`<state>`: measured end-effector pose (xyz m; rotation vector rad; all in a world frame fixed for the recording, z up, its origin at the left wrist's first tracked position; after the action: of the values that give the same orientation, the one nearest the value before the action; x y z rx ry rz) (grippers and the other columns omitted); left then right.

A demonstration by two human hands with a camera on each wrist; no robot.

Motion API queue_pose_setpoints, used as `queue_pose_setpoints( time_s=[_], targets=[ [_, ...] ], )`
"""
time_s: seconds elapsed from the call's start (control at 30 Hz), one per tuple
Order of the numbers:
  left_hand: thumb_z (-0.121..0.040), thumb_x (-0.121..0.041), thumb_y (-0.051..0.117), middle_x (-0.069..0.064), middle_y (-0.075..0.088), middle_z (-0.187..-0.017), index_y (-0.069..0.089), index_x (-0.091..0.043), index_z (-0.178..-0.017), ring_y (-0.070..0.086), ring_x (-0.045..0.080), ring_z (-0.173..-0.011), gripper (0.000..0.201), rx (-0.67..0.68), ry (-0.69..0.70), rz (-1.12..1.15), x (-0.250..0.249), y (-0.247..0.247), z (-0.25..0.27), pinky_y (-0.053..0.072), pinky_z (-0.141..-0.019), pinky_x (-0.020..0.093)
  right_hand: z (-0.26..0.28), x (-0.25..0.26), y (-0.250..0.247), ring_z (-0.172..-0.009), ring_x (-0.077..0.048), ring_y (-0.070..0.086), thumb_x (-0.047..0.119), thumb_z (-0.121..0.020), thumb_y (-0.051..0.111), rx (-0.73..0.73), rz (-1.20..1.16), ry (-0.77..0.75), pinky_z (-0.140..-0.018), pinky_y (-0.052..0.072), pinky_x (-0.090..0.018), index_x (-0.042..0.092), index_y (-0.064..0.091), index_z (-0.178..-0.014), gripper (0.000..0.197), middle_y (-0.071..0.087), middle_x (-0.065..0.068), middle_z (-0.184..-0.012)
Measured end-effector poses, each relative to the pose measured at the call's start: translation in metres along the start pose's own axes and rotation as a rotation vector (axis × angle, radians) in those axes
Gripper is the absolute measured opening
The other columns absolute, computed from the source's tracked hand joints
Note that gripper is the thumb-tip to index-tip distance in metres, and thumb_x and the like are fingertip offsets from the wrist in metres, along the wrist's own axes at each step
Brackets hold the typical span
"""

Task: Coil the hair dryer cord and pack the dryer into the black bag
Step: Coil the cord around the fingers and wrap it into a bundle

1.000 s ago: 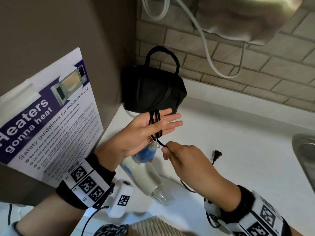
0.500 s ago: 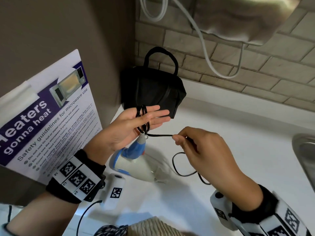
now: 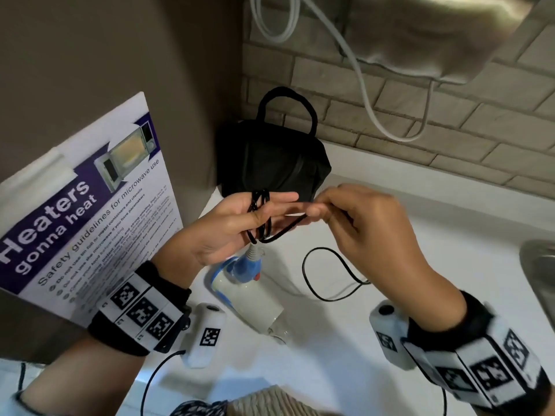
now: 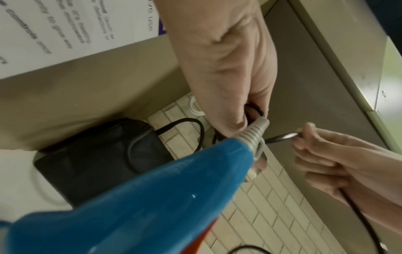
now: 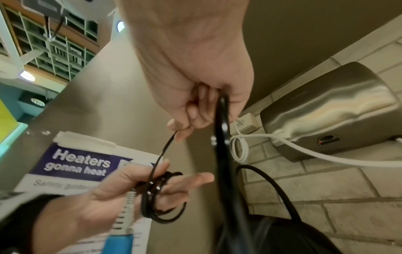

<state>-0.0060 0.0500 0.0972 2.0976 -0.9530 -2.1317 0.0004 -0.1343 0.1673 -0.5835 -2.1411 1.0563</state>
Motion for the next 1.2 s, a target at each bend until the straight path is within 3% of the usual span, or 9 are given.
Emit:
queue_pose_setpoints(
  time_s=[0.1, 0.27, 0.5, 0.7, 0.87, 1.07, 1.13, 1.17, 1.2],
  targets=[
    [-0.096, -0.011, 0.033, 0.019, 0.055, -0.135, 0.038, 0.004, -0.137, 0.055, 0.032, -0.123, 0.044, -0.035, 0.035, 0.009, 0.003, -0.009, 0.000, 0.047, -0.099, 0.031, 0.019, 0.006, 0.001, -0.057, -0.016, 0.054, 0.035, -0.089, 0.041, 0.093, -0.007, -0.036, -0.050, 0.046, -0.034, 0.024, 0.066, -0.077, 0.029, 0.055, 0.010, -0.064],
    [-0.100, -0.006, 0.030, 0.024, 0.053, -0.136, 0.036, 0.008, -0.137, 0.052, 0.037, -0.126, 0.041, -0.091, 0.079, 0.093, 0.002, -0.016, -0.001, 0.046, -0.102, 0.037, 0.057, -0.002, 0.016, -0.056, -0.008, 0.056, 0.028, -0.078, 0.035, 0.191, 0.016, 0.032, -0.044, 0.048, -0.030, 0.033, 0.063, -0.077, 0.028, 0.061, 0.013, -0.066],
    [-0.100, -0.007, 0.033, 0.023, 0.052, -0.137, 0.035, 0.006, -0.138, 0.052, 0.036, -0.126, 0.040, -0.091, 0.054, 0.072, 0.009, -0.007, -0.006, 0.042, -0.106, 0.038, 0.050, 0.013, 0.000, -0.054, -0.007, 0.047, 0.032, -0.085, 0.040, 0.097, 0.010, 0.014, -0.043, 0.041, -0.025, 0.031, 0.064, -0.077, 0.025, 0.055, 0.013, -0.064],
    [-0.092, -0.014, 0.044, 0.011, 0.064, -0.126, 0.055, -0.008, -0.128, 0.057, 0.029, -0.122, 0.038, 0.135, -0.051, -0.002, 0.006, 0.007, -0.001, 0.043, -0.103, 0.033, -0.001, 0.006, -0.007, -0.059, -0.021, 0.056, 0.024, -0.086, 0.049, -0.029, 0.085, -0.017, -0.046, 0.043, -0.033, 0.024, 0.066, -0.080, 0.018, 0.054, 0.006, -0.068],
    [-0.092, -0.020, 0.055, 0.027, 0.052, -0.134, 0.040, 0.008, -0.134, 0.047, 0.043, -0.128, 0.053, 0.320, -0.093, -0.035, 0.002, 0.015, 0.003, 0.036, -0.109, 0.042, -0.032, -0.008, 0.016, -0.062, -0.009, 0.050, 0.025, -0.087, 0.060, -0.073, 0.003, -0.074, -0.051, 0.046, -0.032, 0.023, 0.069, -0.080, 0.012, 0.049, 0.014, -0.069],
    [-0.093, -0.005, 0.043, 0.023, 0.059, -0.127, 0.049, 0.004, -0.127, 0.053, 0.042, -0.123, 0.035, 0.305, -0.067, -0.017, 0.006, 0.017, 0.007, 0.039, -0.106, 0.041, -0.032, -0.024, 0.050, -0.068, -0.002, 0.055, 0.034, -0.089, 0.050, 0.113, -0.225, -0.019, -0.061, 0.049, -0.035, 0.025, 0.064, -0.078, 0.020, 0.057, 0.016, -0.068],
    [-0.093, -0.004, 0.044, 0.022, 0.062, -0.124, 0.054, 0.001, -0.123, 0.056, 0.039, -0.121, 0.032, 0.261, -0.057, 0.001, 0.009, 0.018, 0.007, 0.041, -0.104, 0.039, -0.025, -0.025, 0.067, -0.068, -0.007, 0.059, 0.034, -0.085, 0.043, 0.234, -0.246, 0.085, -0.061, 0.050, -0.039, 0.023, 0.061, -0.076, 0.024, 0.061, 0.012, -0.066],
    [-0.093, -0.004, 0.044, 0.020, 0.064, -0.122, 0.056, -0.002, -0.121, 0.057, 0.036, -0.119, 0.031, 0.237, -0.045, 0.013, 0.009, 0.019, 0.007, 0.043, -0.103, 0.037, -0.030, -0.027, 0.081, -0.071, -0.011, 0.062, 0.031, -0.085, 0.041, 0.188, -0.122, 0.282, -0.061, 0.050, -0.039, 0.023, 0.063, -0.080, 0.023, 0.065, 0.011, -0.072],
    [-0.092, -0.005, 0.044, 0.018, 0.065, -0.121, 0.058, -0.003, -0.120, 0.059, 0.034, -0.118, 0.031, 0.208, -0.030, 0.023, 0.010, 0.020, 0.007, 0.044, -0.102, 0.036, -0.026, -0.040, 0.087, -0.081, -0.016, 0.066, 0.023, -0.089, 0.042, 0.266, 0.090, 0.514, -0.063, 0.051, -0.038, 0.018, 0.064, -0.096, 0.024, 0.071, 0.006, -0.089]
  ],
)
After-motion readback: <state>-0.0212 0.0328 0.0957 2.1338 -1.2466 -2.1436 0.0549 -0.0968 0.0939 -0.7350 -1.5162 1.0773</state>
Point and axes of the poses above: each hand's wrist, its own z-axis away from the middle knuckle, its own y-axis out of the palm, x = y × z, the point moved 2 cm from there along -z, towards the middle knuckle
